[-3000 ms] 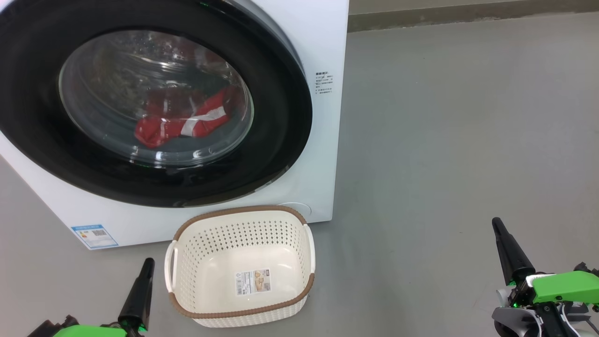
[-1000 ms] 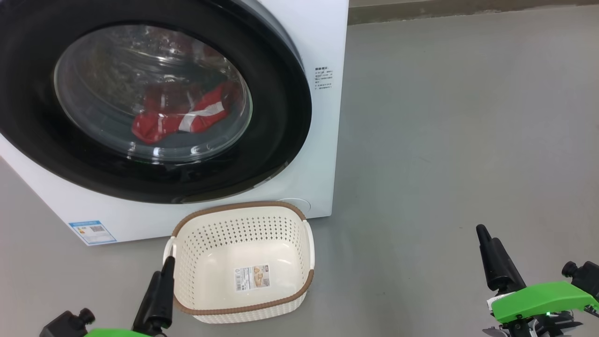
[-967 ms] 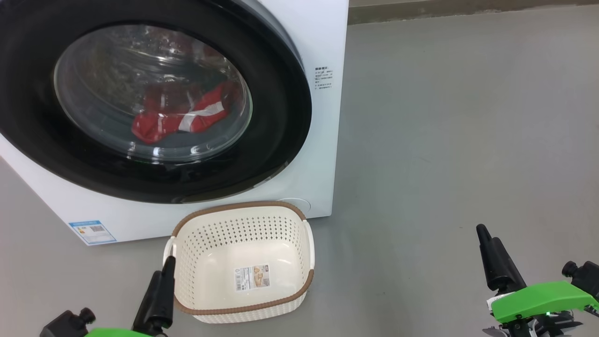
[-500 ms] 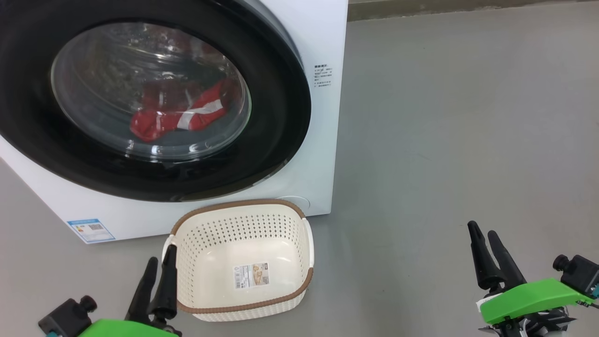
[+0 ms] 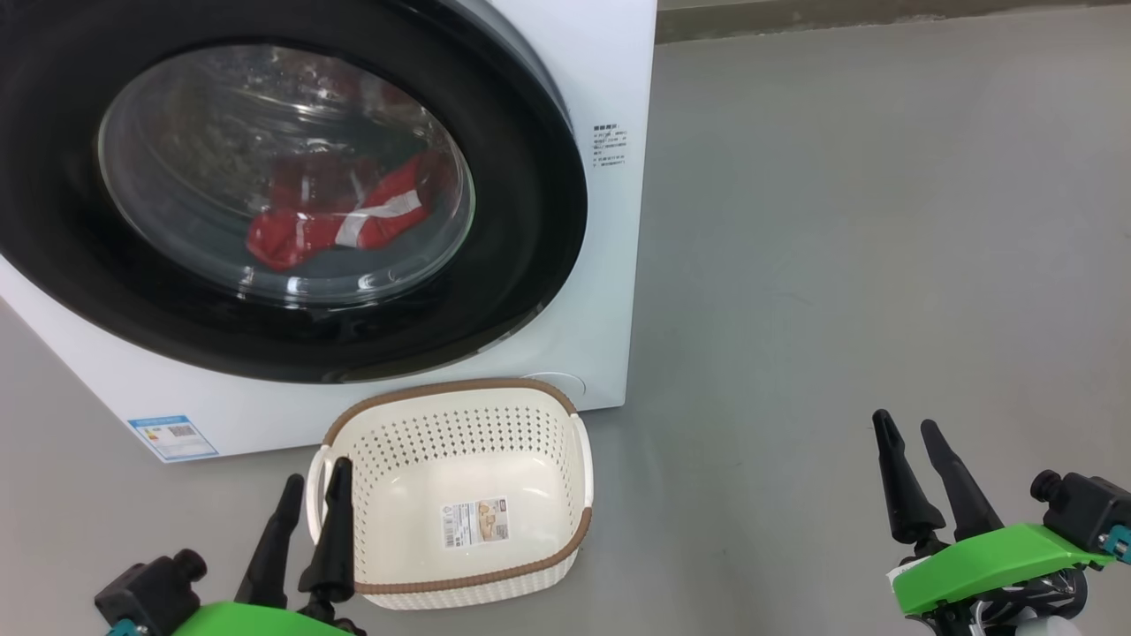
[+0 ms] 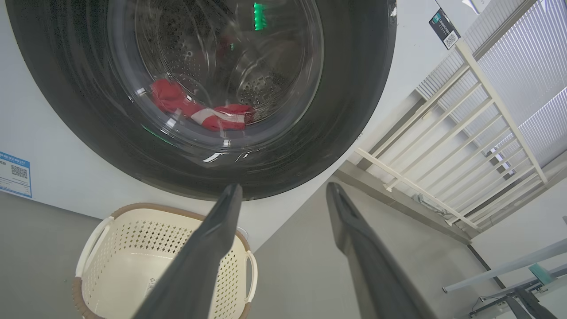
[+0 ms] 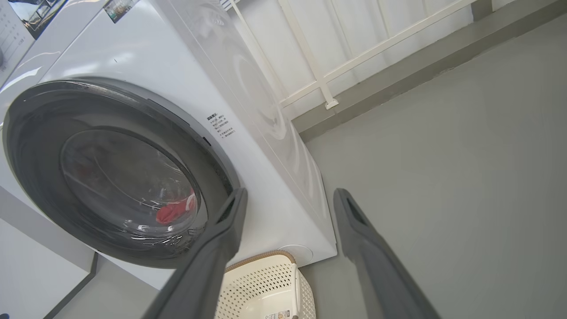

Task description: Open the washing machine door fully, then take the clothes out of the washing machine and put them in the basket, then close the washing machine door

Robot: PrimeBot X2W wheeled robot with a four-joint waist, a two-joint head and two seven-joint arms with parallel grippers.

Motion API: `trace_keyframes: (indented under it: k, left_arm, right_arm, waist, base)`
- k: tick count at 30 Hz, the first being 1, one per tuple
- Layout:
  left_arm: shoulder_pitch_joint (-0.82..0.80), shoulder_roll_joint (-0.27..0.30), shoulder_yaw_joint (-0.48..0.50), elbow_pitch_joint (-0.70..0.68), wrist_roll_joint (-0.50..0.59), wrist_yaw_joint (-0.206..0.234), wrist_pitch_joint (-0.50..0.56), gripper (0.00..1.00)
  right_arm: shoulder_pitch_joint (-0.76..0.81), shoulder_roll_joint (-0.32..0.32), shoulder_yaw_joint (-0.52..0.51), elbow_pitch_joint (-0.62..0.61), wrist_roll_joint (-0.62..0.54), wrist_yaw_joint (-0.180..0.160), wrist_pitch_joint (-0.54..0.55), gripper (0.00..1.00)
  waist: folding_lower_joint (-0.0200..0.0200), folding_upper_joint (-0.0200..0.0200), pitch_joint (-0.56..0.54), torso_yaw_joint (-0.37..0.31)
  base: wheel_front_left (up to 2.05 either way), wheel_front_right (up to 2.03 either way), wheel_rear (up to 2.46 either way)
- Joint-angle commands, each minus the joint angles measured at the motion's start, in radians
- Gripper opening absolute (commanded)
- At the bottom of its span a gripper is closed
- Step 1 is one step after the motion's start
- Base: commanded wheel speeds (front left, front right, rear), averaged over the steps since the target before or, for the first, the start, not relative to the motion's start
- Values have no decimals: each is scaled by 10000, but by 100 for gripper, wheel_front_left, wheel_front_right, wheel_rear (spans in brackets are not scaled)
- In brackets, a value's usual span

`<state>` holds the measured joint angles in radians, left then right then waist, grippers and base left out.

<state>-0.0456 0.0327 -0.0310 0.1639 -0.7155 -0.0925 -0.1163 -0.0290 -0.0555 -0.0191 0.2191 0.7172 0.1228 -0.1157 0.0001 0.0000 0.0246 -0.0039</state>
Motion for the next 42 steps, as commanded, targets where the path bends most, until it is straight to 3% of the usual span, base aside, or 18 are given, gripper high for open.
trace_keyframes:
  k: [1,42]
  left_arm:
    - [-436,129,170,-361,342,36,-124,100]
    - [-628,170,38,-657,4658,254,-1307,100]
  right_arm:
    - [-443,-142,182,-344,-376,50,-138,100]
    - [-501,-368,542,-982,-4849,76,-1313,100]
  waist:
    - [-1,0,-19,0]
    - [-1,0,49,-1]
  base:
    - [0,0,0]
    - [0,0,0]
